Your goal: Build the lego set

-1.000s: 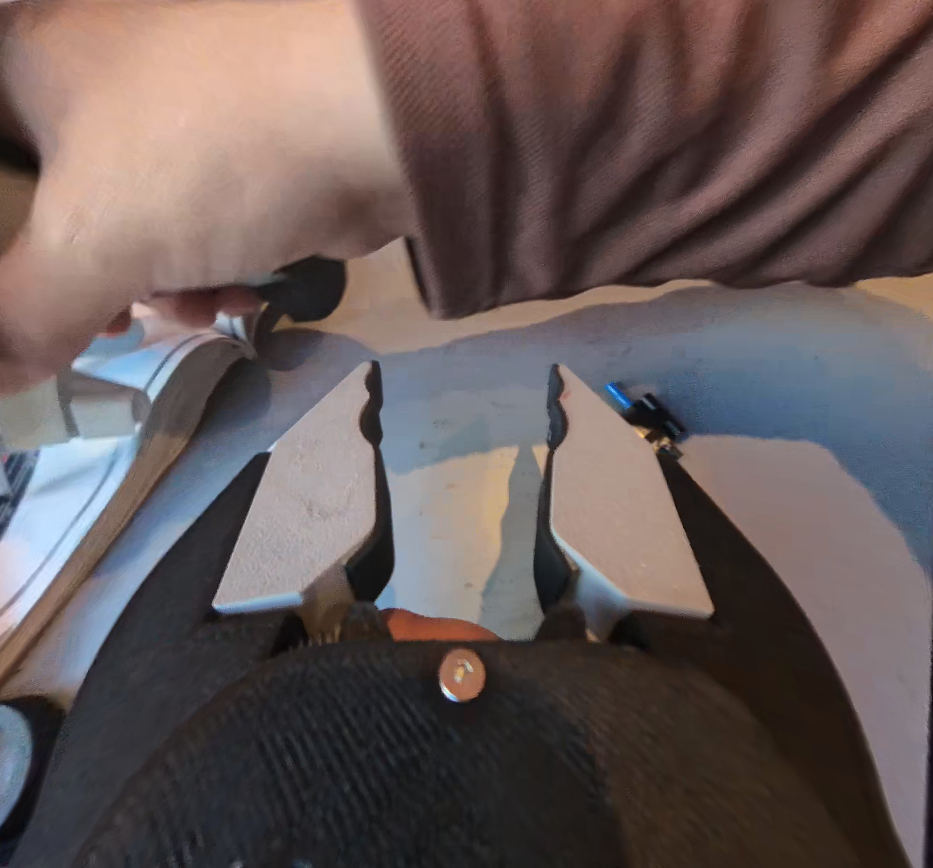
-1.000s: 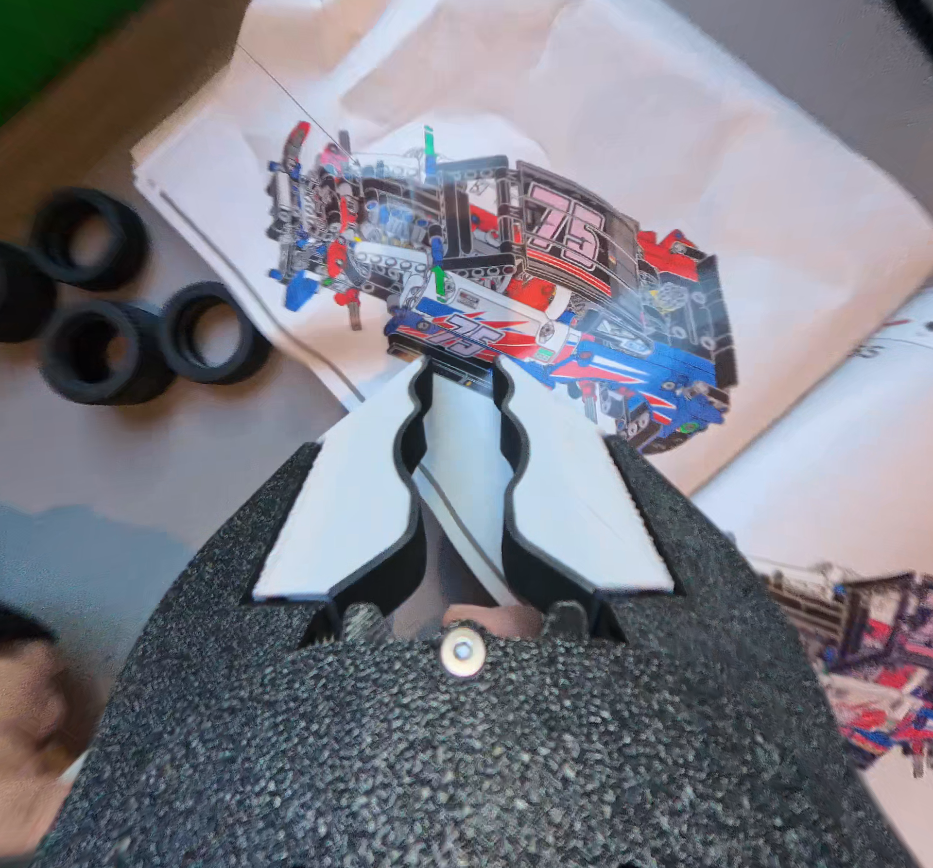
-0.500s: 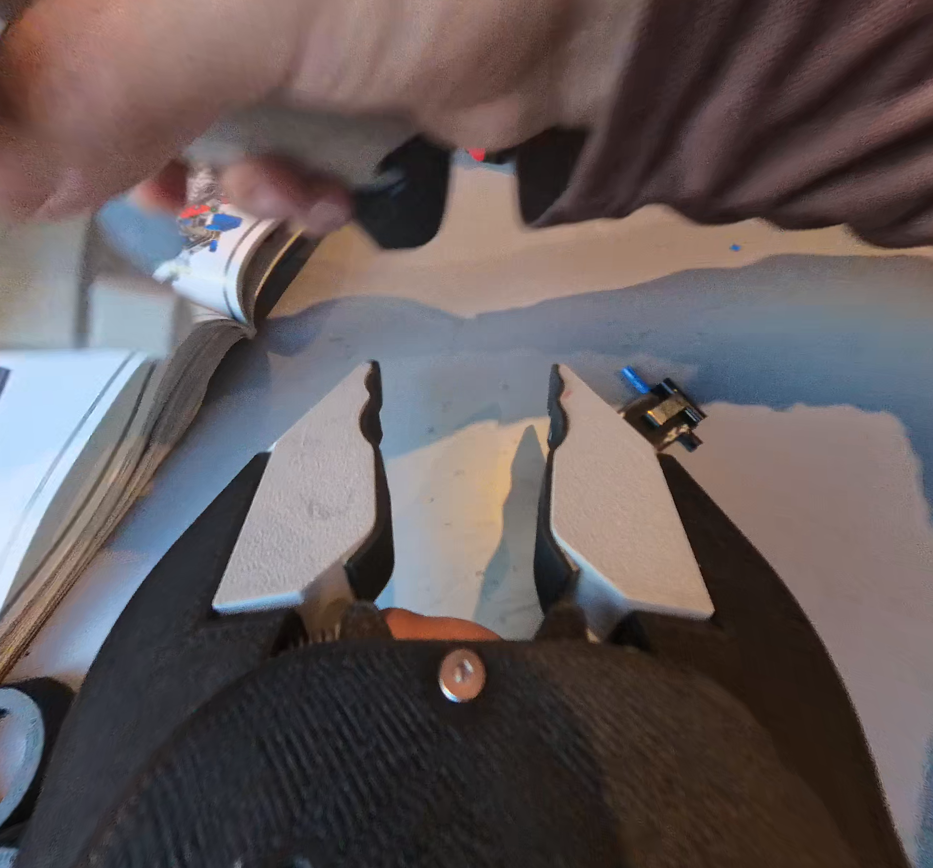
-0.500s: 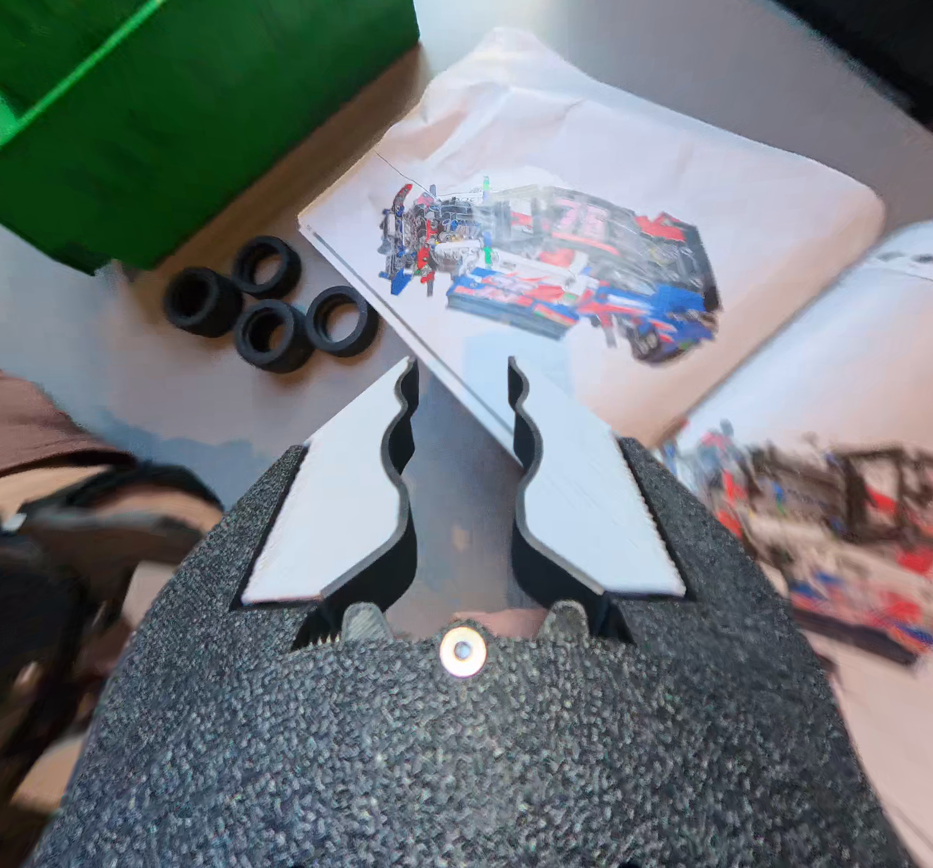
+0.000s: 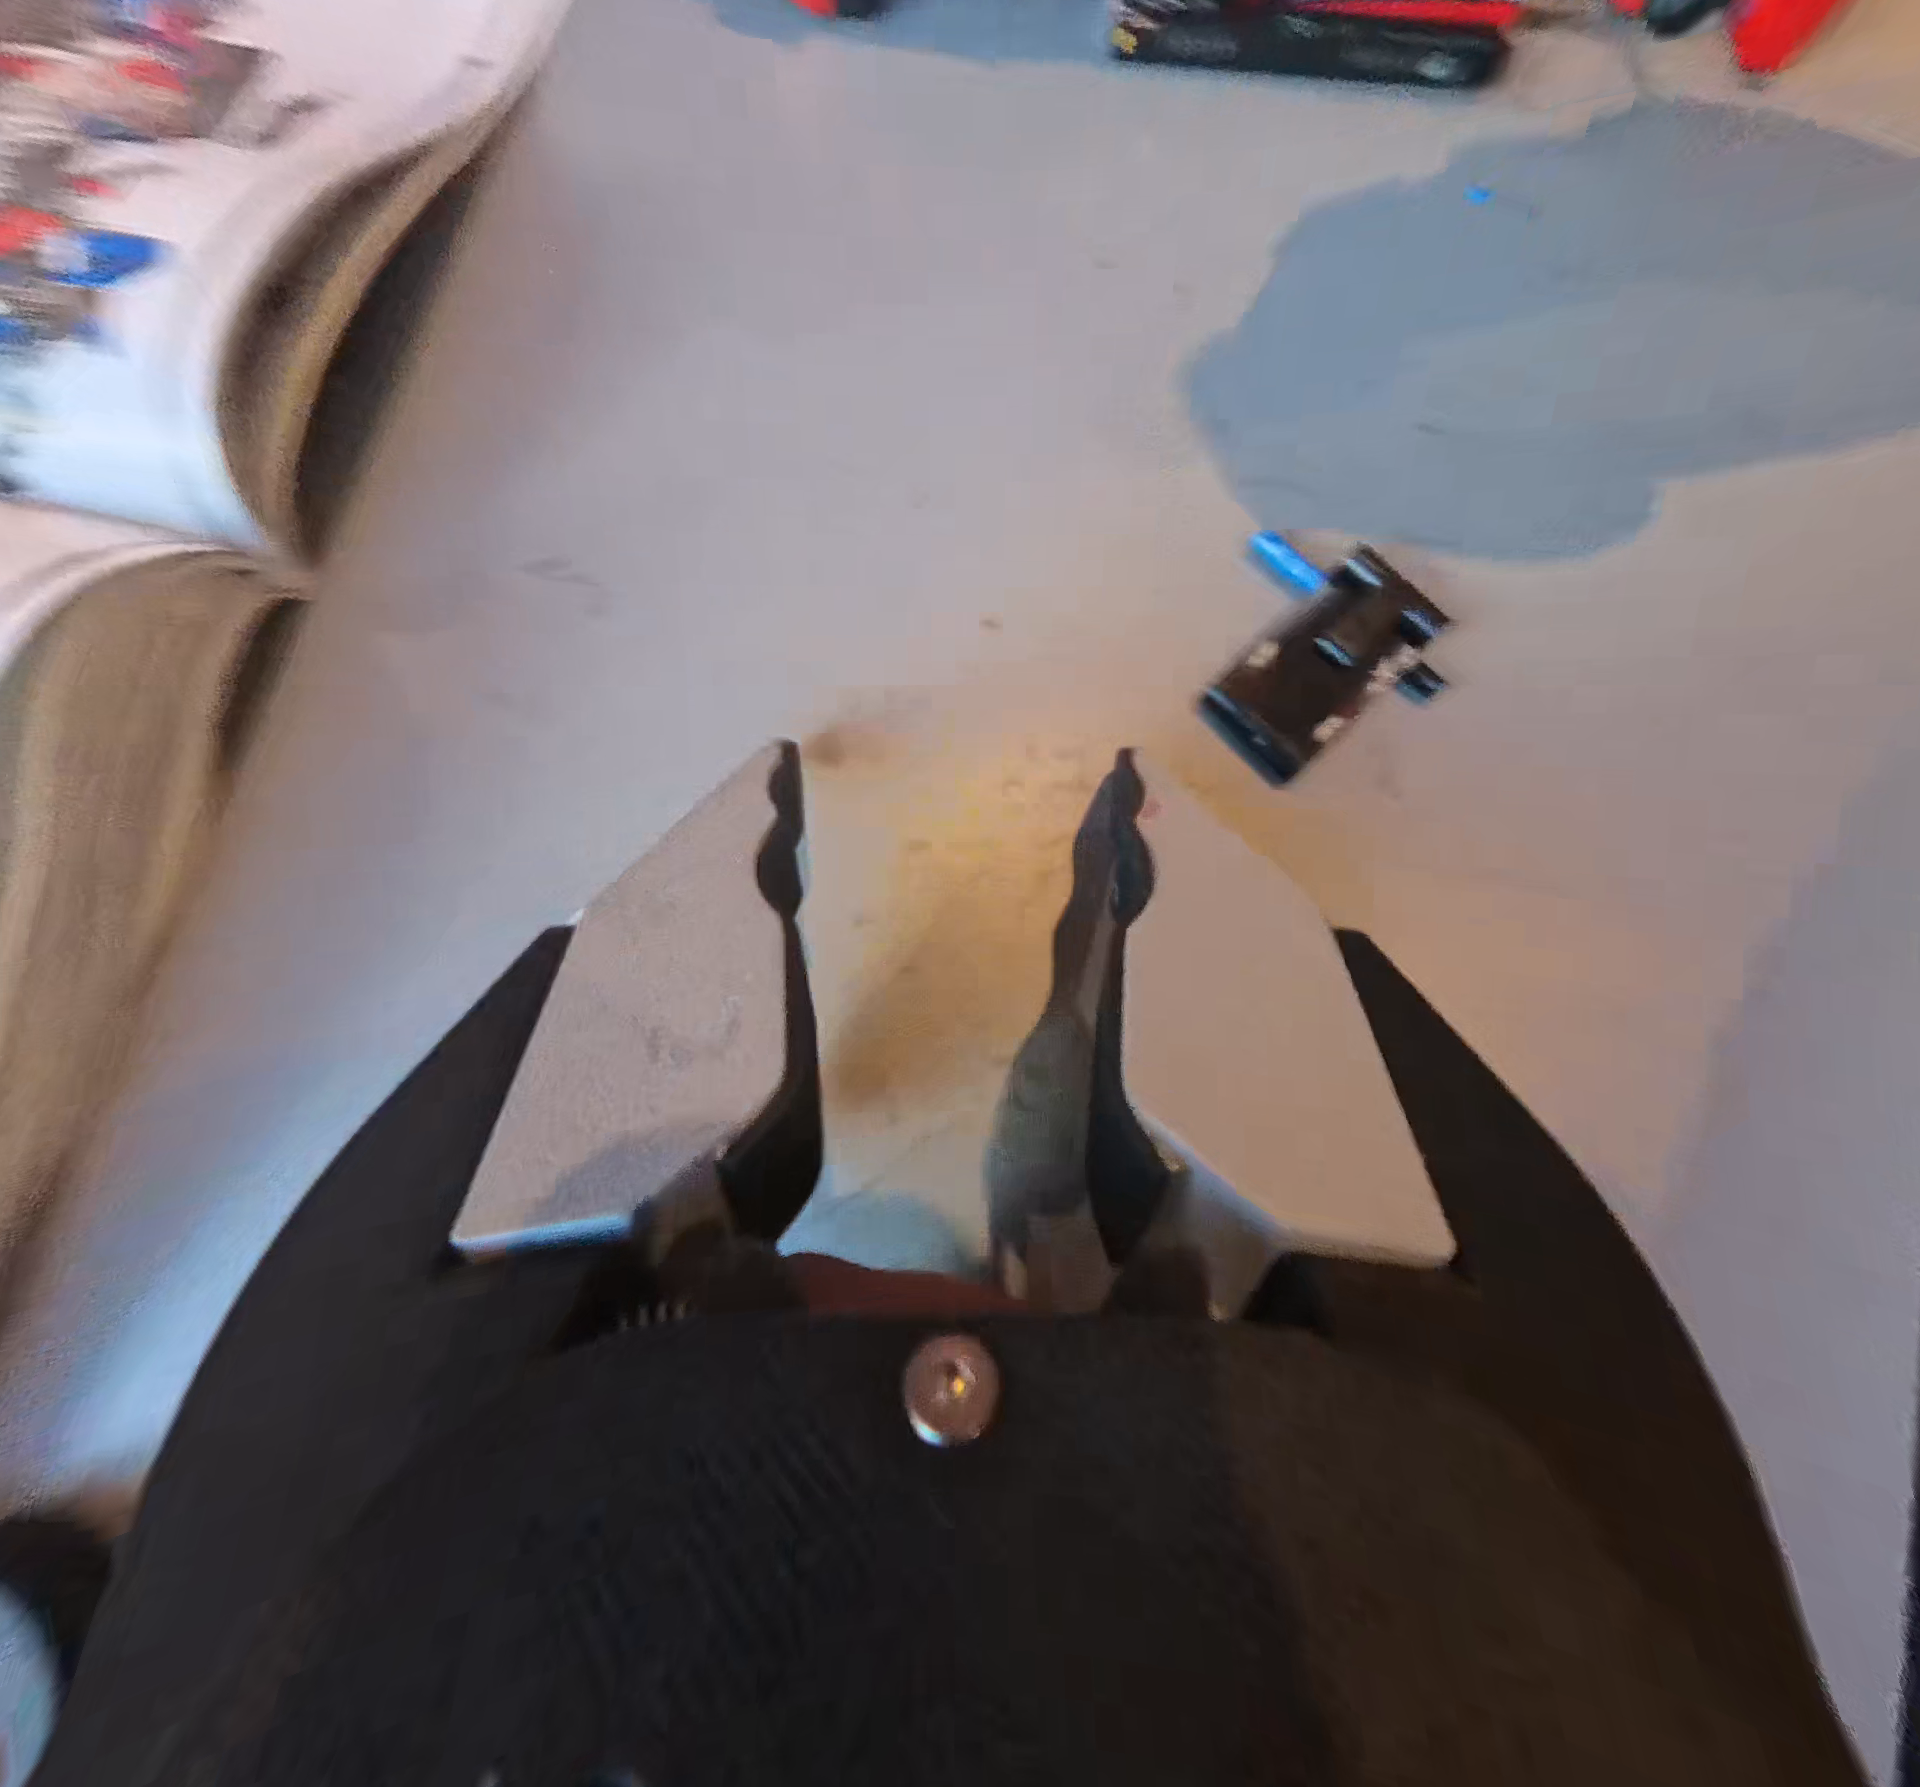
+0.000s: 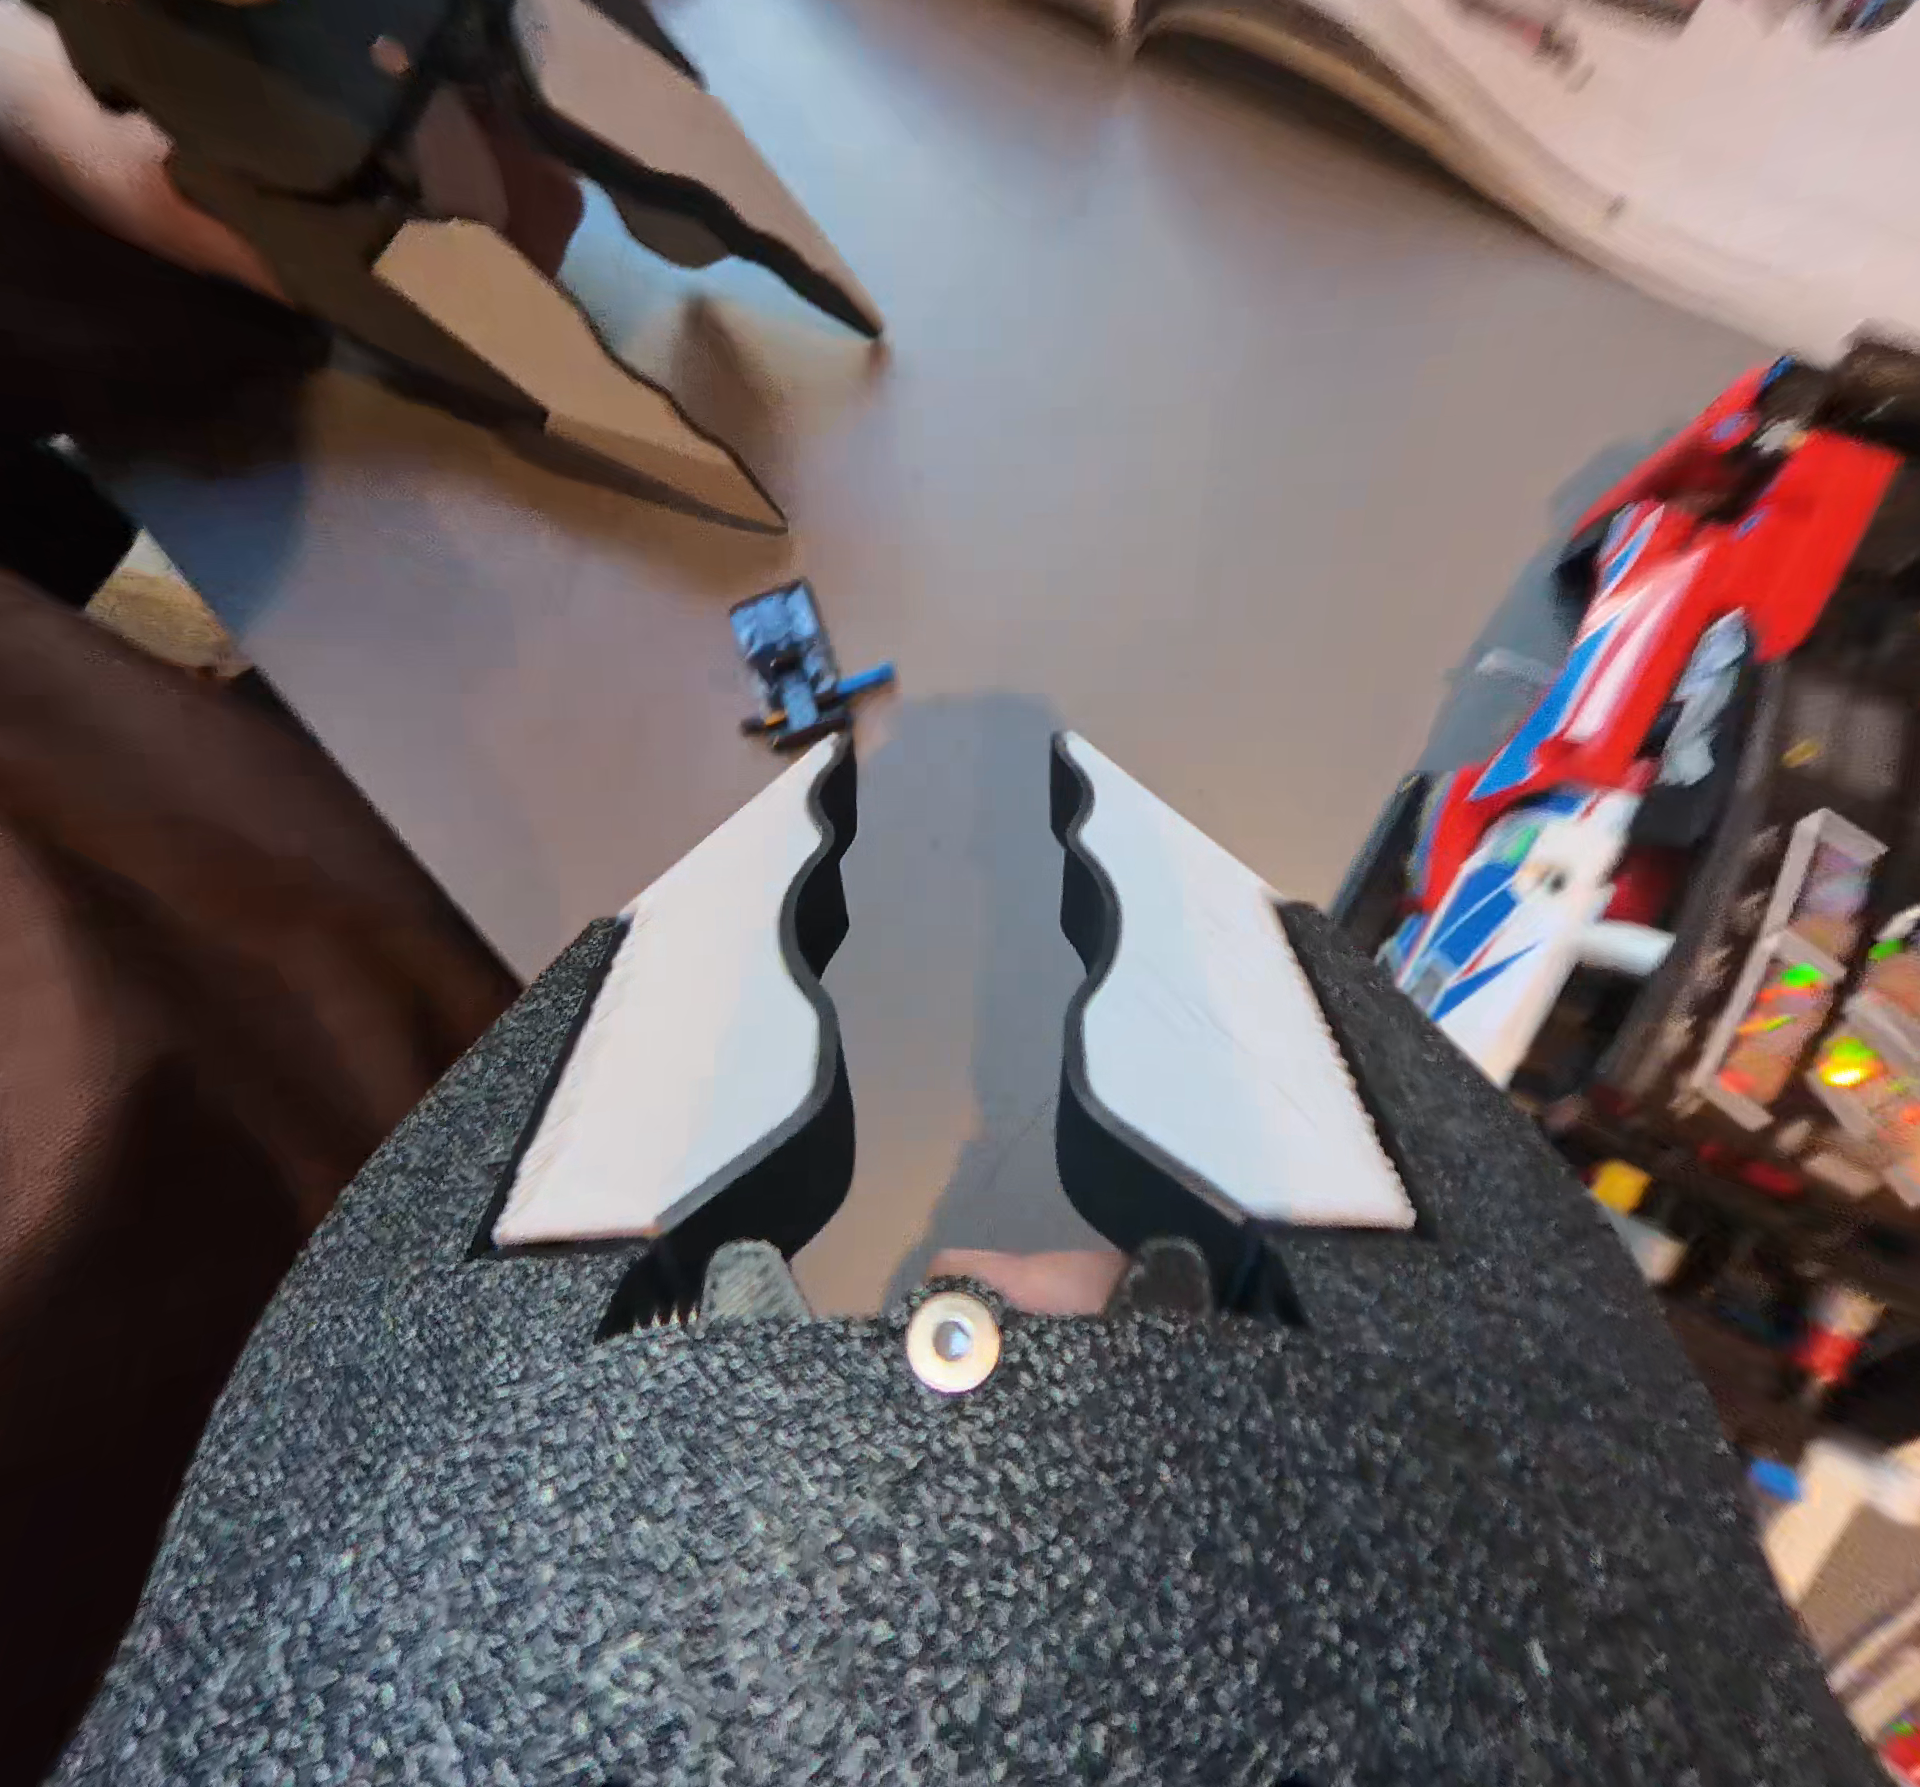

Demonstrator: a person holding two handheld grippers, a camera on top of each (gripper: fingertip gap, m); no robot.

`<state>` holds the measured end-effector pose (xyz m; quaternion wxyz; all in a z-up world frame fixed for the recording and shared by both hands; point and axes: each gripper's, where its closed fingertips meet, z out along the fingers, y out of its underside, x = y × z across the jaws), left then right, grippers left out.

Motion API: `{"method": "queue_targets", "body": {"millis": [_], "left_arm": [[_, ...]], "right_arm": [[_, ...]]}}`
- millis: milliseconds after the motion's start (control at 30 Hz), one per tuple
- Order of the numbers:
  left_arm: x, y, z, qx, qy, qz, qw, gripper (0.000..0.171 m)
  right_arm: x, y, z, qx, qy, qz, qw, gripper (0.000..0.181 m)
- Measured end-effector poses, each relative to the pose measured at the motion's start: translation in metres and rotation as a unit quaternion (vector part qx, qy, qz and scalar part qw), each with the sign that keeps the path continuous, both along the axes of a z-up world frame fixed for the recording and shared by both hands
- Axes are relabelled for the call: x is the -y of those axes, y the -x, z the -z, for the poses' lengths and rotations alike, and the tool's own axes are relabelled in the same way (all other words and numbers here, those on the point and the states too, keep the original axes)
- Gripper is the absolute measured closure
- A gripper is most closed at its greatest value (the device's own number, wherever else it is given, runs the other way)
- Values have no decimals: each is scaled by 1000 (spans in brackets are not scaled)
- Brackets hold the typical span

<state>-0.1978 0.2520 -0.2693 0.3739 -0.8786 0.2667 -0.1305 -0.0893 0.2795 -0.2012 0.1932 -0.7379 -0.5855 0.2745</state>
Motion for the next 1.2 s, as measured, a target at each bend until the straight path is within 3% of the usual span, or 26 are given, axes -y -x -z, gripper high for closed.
{"method": "queue_targets", "body": {"millis": [133, 300, 433, 733, 833, 1200], "left_arm": [[12, -21, 2, -12, 0, 67, 998, 112], [24, -39, 3, -11, 0, 117, 993, 111], [31, -49, 2, -12, -3, 139, 990, 114], [33, -61, 2, -10, -3, 144, 990, 125], [34, -61, 2, -11, -6, 137, 991, 149], [25, -30, 1, -27, -20, 106, 994, 150]], "right_arm": [[14, -21, 6, -12, -9, -7, 1000, 141], [35, -9, 1, -79, 64, -24, 994, 141], [43, 1, 32, -34, 26, -52, 998, 139], [61, 28, 57, -9, 72, -87, 994, 141], [63, 35, 60, -6, 77, -93, 993, 144], [51, 53, 65, -17, 68, -74, 995, 148]]}}
